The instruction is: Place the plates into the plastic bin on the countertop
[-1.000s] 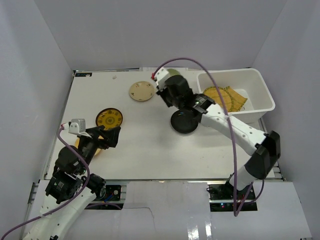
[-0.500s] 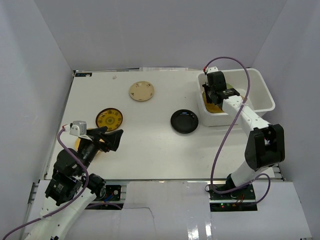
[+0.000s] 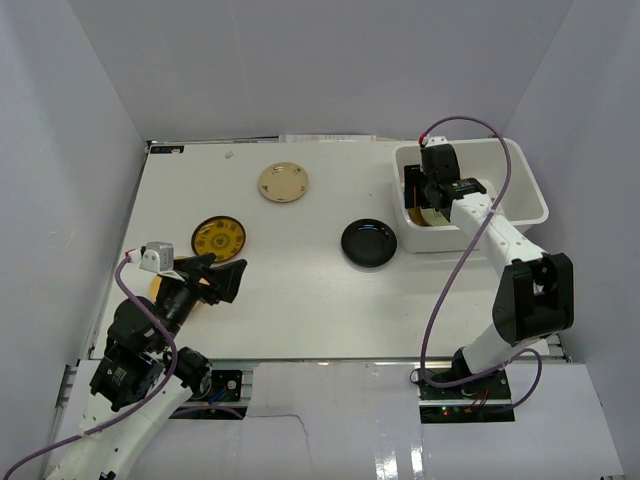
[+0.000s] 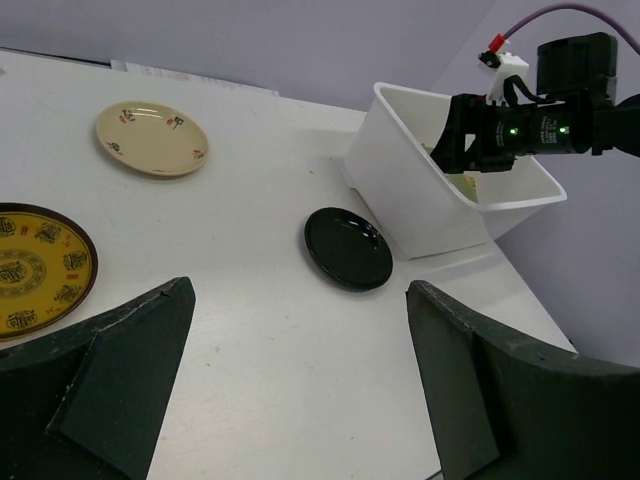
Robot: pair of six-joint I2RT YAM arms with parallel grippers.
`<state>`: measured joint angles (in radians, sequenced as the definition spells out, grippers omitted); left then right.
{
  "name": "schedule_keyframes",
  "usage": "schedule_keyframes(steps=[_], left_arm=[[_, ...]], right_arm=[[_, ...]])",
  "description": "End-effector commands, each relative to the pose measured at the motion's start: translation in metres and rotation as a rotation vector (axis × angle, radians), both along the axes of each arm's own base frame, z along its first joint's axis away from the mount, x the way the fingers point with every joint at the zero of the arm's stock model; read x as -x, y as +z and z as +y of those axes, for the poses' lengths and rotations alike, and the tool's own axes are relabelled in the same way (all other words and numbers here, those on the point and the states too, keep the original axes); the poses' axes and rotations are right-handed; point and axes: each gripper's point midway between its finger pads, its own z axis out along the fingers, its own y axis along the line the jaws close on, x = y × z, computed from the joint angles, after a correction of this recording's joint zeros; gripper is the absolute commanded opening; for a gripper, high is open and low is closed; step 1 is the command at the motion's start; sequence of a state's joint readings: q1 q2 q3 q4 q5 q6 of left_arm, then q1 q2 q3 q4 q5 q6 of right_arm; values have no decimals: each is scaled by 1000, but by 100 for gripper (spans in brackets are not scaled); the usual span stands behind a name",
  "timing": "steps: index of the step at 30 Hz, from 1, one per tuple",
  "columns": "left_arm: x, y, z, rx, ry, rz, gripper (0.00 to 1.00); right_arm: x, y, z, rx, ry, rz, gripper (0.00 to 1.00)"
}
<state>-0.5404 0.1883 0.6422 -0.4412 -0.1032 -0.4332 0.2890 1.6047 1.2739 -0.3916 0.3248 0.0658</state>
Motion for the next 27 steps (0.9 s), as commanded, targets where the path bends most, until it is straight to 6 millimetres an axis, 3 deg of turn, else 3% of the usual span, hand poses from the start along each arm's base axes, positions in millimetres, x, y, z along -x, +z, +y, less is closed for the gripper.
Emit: schedule_keyframes(steps=[1, 3, 7, 8, 9, 11, 12, 13, 14, 15, 16, 17, 18, 19, 20, 23, 27], left_arm=[[-2, 3, 4, -5, 25, -5, 98], [-3, 7, 3, 2, 25, -7, 98], [-6, 22, 8, 29, 59, -29, 98], [-6, 26, 11, 32, 73, -36, 98], [-8, 29, 16, 32, 104, -42, 98], [-9, 33, 20, 30, 125, -46, 98], [-9, 34, 21, 32, 131, -48, 98], [-9, 36, 24, 42, 141, -53, 98], [-8, 37, 25, 52, 148, -57, 98], [-9, 36, 27, 57, 159, -61, 98], [-9, 35, 30, 65, 171, -66, 98], [-9, 36, 31, 70, 177, -73, 98], [-9, 35, 31, 72, 180, -75, 98], [-10, 34, 32, 68, 186, -74, 98], [-12, 29, 34, 60, 201, -72, 98], [-14, 22, 35, 44, 212, -62, 98], [-13, 21, 33, 52, 199, -60, 98]], right_arm=[[6, 73, 33, -161, 49, -161, 77], [15, 99, 54, -237, 87, -228, 81], [56, 101, 158, -430, 292, -244, 82], [65, 95, 178, -461, 322, -234, 82], [84, 82, 216, -535, 377, -208, 82], [105, 62, 260, -639, 446, -160, 79], [124, 60, 292, -715, 512, -167, 79], [135, 56, 311, -776, 519, -140, 78], [142, 29, 330, -773, 523, -94, 78], [161, 37, 362, -824, 587, -98, 78], [168, 30, 379, -832, 605, -72, 78], [175, -3, 400, -816, 607, 6, 78], [192, -9, 420, -831, 647, 37, 78], [193, 5, 442, -884, 674, 21, 77], [200, -21, 456, -891, 668, 81, 77], [214, -37, 493, -956, 689, 134, 77], [224, -54, 519, -1039, 671, 219, 78]])
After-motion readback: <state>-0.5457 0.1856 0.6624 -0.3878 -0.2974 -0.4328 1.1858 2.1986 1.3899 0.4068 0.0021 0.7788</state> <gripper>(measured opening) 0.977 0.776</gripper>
